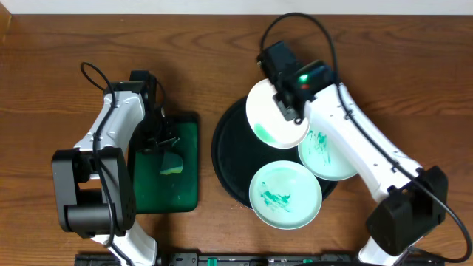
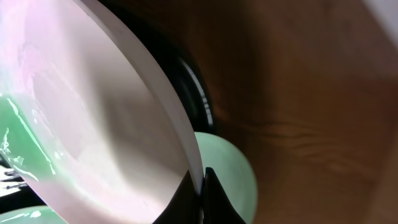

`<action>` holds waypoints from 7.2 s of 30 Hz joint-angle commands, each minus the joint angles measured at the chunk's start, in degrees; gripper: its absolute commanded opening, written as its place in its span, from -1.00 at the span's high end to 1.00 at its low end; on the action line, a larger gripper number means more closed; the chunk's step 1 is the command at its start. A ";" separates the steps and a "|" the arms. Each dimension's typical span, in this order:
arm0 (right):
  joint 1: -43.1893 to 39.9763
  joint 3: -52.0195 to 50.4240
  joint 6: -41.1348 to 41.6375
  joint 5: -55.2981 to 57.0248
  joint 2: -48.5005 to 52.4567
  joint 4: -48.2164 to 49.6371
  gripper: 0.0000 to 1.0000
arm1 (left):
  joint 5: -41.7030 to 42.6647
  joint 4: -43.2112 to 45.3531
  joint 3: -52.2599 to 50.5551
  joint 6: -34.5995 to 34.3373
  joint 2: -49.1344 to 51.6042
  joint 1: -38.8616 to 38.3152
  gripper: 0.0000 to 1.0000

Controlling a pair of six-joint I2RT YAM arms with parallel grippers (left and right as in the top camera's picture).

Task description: Clean dirty plates on tray and stack at the side

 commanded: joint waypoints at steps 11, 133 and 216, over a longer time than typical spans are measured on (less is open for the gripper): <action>11.78 1.29 -3.06 33.24 -1.46 -0.33 0.98 | 0.81 0.07 0.11 0.96 -1.29 0.09 0.85; -47.28 11.08 8.96 -36.37 1.64 -25.92 0.11 | 6.58 0.31 0.11 4.76 -1.29 0.09 0.86; -19.96 -37.59 13.92 -49.46 1.18 39.26 0.97 | -5.18 8.09 0.11 5.22 -1.29 0.09 0.86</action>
